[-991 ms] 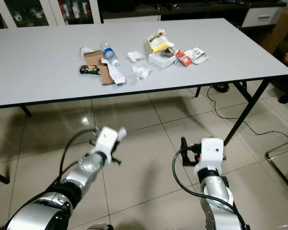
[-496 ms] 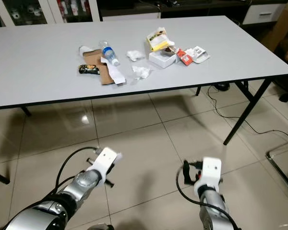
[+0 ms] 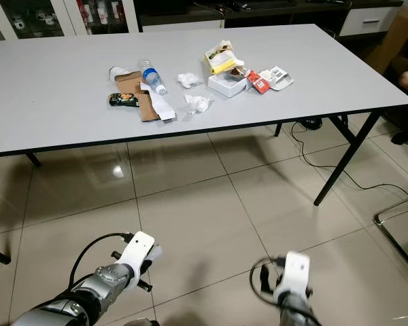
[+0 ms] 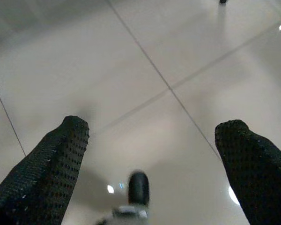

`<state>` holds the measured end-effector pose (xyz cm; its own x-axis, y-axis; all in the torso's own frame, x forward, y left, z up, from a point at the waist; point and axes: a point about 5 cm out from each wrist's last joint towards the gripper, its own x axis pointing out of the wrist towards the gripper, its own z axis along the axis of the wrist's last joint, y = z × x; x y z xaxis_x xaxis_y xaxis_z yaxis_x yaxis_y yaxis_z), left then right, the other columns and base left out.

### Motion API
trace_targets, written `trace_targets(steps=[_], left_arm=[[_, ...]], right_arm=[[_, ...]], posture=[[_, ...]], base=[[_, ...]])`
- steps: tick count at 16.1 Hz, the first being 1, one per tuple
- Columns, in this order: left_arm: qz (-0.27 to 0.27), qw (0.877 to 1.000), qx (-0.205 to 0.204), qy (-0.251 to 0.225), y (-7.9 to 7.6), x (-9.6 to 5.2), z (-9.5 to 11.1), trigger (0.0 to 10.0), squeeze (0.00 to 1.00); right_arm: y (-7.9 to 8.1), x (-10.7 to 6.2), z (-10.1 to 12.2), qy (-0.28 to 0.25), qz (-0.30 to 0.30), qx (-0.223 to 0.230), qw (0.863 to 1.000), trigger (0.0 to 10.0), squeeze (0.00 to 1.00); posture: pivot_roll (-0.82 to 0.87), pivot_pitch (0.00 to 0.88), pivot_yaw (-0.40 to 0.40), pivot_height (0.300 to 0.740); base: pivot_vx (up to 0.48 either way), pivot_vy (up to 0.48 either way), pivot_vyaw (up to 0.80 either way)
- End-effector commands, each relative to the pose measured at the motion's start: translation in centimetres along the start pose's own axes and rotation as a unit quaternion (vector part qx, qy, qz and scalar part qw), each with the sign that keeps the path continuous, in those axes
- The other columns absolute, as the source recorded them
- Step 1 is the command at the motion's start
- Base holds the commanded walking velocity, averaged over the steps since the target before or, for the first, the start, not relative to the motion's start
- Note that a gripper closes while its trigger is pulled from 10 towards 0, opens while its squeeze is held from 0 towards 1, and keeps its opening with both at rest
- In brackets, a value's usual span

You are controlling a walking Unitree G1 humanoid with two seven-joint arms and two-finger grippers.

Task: Picking trash to rubbish bin

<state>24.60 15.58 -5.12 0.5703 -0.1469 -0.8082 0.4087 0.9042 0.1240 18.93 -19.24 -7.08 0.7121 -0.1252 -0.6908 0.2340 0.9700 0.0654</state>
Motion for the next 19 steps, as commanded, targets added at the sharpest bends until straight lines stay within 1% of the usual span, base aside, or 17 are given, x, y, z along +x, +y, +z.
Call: trace_targets(steps=[1, 3, 5, 8, 12, 14, 15, 16, 17, 18, 19], left_arm=[[0.007, 1.0, 0.005, 0.015, 0.4, -0.1, -0.8, 10.0, 0.0], [0.02, 1.0, 0.011, 0.021, 0.9, -0.2, -1.1, 10.0, 0.0], [0.032, 0.999, 0.019, 0.028, 1.5, -0.4, -1.6, 10.0, 0.0], [0.058, 0.997, 0.031, 0.037, 2.4, -0.6, -2.2, 10.0, 0.0], [0.068, 0.997, 0.02, 0.032, 2.4, -0.6, -1.9, 10.0, 0.0], [0.072, 0.997, 0.0, 0.039, 2.3, -0.6, -2.4, 10.0, 0.0], [0.075, 0.996, -0.021, 0.042, 2.2, -0.7, -2.7, 10.0, 0.0], [0.072, 0.995, -0.054, 0.042, 2.0, -0.6, -2.9, 10.0, 0.0], [0.072, 0.995, -0.054, 0.042, 2.0, -0.6, -2.9, 10.0, 0.0], [0.07, 0.995, -0.063, 0.041, 1.8, -0.6, -2.9, 10.0, 0.0], [0.069, 0.995, -0.059, 0.039, 1.8, -0.6, -2.8, 10.0, 0.0]], right_arm=[[-0.7, -0.2, -0.8, 0.012, -0.006, -0.01, 1.0, 10.0, 0.0], [-1.2, -0.4, -1.5, 0.024, -0.01, 0.0, 1.0, 10.0, 0.0], [-1.4, -0.5, -2.1, 0.036, -0.012, 0.006, 0.999, 10.0, 0.0], [-1.6, -0.9, -3.3, 0.06, -0.017, -0.004, 0.998, 10.0, 0.0], [-1.4, -1.0, -3.5, 0.062, -0.01, -0.003, 0.998, 10.0, 0.0], [-1.3, -1.0, -3.5, 0.061, -0.006, -0.007, 0.998, 10.0, 0.0], [-1.3, -1.0, -3.6, 0.06, -0.005, -0.006, 0.998, 10.0, 0.0], [-1.4, -1.0, -3.5, 0.057, -0.007, -0.005, 0.998, 10.0, 0.0], [-1.4, -1.0, -3.5, 0.057, -0.007, -0.005, 0.998, 10.0, 0.0], [-1.5, -1.0, -3.5, 0.058, -0.011, 0.0, 0.998, 10.0, 0.0], [-1.5, -0.9, -3.4, 0.057, -0.012, 0.004, 0.998, 10.0, 0.0]], posture=[[0.06, 0.073, -0.039, 0.74], [0.06, 0.074, -0.042, 0.74], [0.07, 0.074, -0.043, 0.74], [0.09, 0.074, -0.054, 0.74], [0.12, 0.078, -0.067, 0.74], [0.12, 0.078, -0.07, 0.74], [0.12, 0.078, -0.07, 0.74], [0.13, 0.079, -0.063, 0.74], [0.13, 0.079, -0.063, 0.74], [0.14, 0.076, -0.066, 0.74], [0.14, 0.071, -0.066, 0.74]], base=[[0.0, 0.0, 0.0], [0.0, 0.0, 0.0], [0.0, 0.0, 0.0], [0.0, 0.0, 0.0], [0.0, 0.0, 0.0], [0.0, 0.0, 0.0], [0.0, 0.0, 0.0], [0.0, 0.0, 0.0], [0.0, 0.0, 0.0], [0.0, 0.0, 0.0], [0.0, 0.0, 0.0]])
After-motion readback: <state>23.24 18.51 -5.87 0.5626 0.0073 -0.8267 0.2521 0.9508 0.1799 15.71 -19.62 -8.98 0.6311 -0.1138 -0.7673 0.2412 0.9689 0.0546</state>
